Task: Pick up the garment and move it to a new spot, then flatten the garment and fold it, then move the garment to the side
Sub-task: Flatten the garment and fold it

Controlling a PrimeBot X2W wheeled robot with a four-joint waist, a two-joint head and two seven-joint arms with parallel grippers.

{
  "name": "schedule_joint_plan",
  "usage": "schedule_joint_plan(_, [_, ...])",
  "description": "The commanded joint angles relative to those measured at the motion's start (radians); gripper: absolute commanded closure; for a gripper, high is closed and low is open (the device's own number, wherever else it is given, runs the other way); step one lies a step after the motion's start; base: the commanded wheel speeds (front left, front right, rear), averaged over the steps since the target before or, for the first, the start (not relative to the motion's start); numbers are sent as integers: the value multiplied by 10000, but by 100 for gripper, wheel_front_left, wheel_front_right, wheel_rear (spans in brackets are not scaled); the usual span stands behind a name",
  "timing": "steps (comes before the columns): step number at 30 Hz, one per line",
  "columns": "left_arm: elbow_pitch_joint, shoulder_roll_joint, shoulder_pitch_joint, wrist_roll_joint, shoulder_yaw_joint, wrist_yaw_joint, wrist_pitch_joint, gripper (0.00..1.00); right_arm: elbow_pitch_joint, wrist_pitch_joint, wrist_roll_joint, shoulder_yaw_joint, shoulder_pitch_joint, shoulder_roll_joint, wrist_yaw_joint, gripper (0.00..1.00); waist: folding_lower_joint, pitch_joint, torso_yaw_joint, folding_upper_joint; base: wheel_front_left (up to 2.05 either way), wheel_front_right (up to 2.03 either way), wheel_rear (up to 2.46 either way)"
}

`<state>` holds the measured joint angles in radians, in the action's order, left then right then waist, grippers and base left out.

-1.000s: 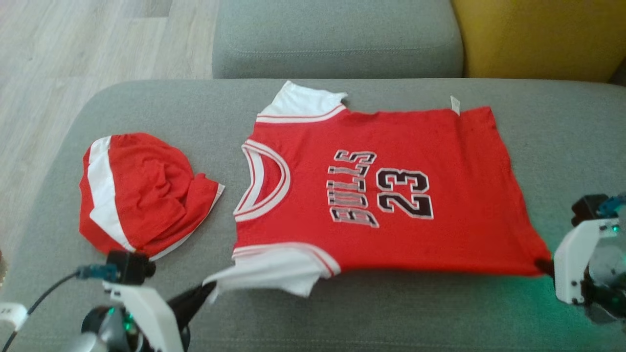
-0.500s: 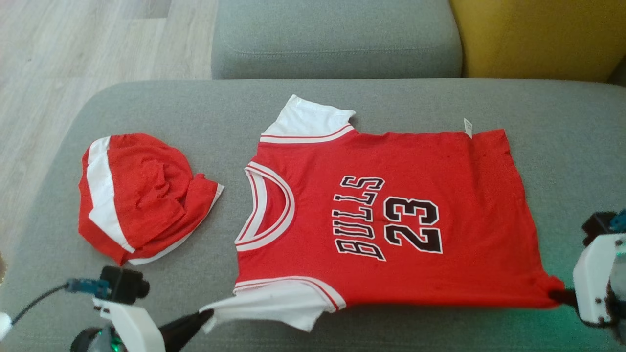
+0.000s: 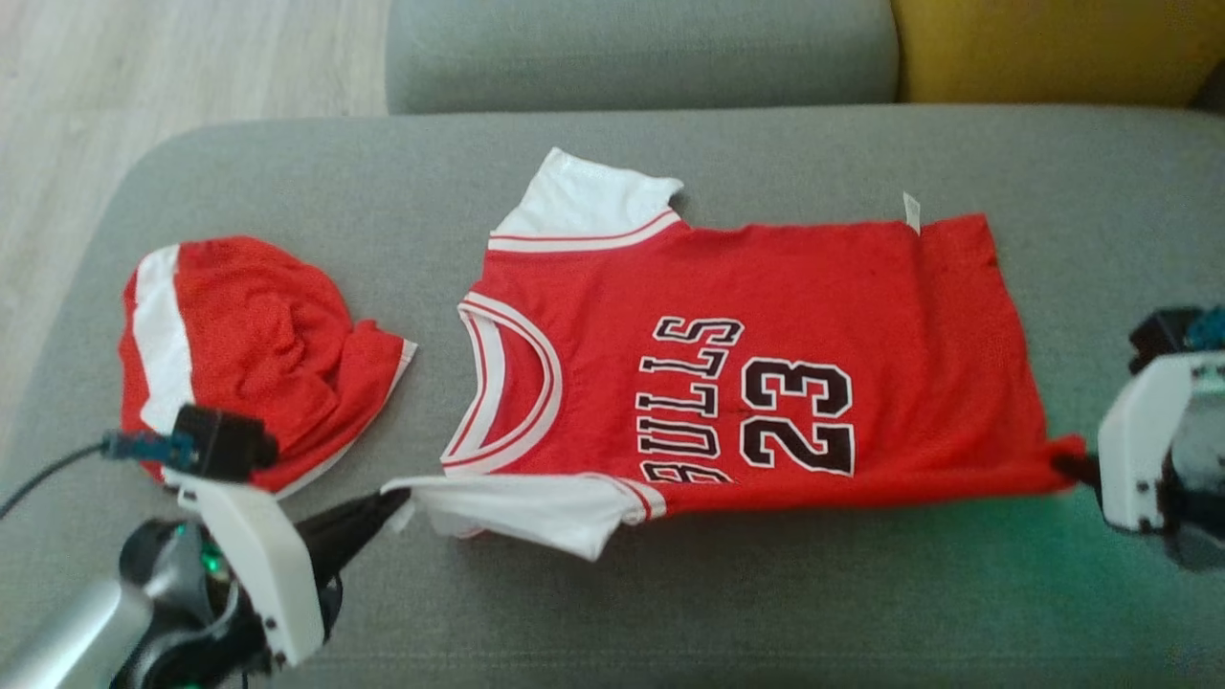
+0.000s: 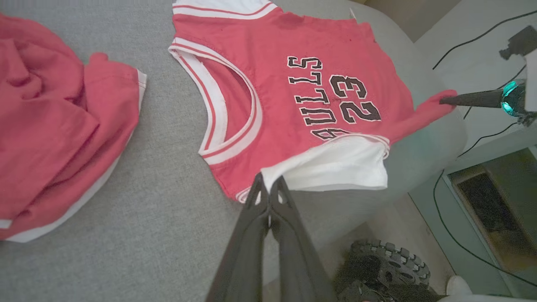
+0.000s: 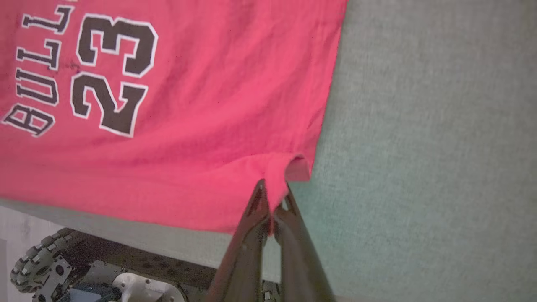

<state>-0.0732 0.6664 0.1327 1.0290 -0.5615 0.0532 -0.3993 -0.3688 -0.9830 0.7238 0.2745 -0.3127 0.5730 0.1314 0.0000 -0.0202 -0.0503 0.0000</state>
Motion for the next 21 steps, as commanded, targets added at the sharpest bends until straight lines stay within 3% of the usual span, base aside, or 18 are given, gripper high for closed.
schedule_joint_plan(1, [-106,293,882,-99,558,37,-20,100,268,35,-139,-123,-553,113,-7,100,0,-246,81,0,0,0,0])
schedule_joint_plan(7, [653,-232,2038,-335,605,94,157,100,-153,344,-808,-239,-1324,-410,-7,100,0,-836,144,0,0,0,0])
schedule_joint_plan(21, [2793,-1148,3943,-1010,-3,464,289,100,-1271,1262,-1613,243,-2412,-946,-7,100,0,-1658,299,0,0,0,0])
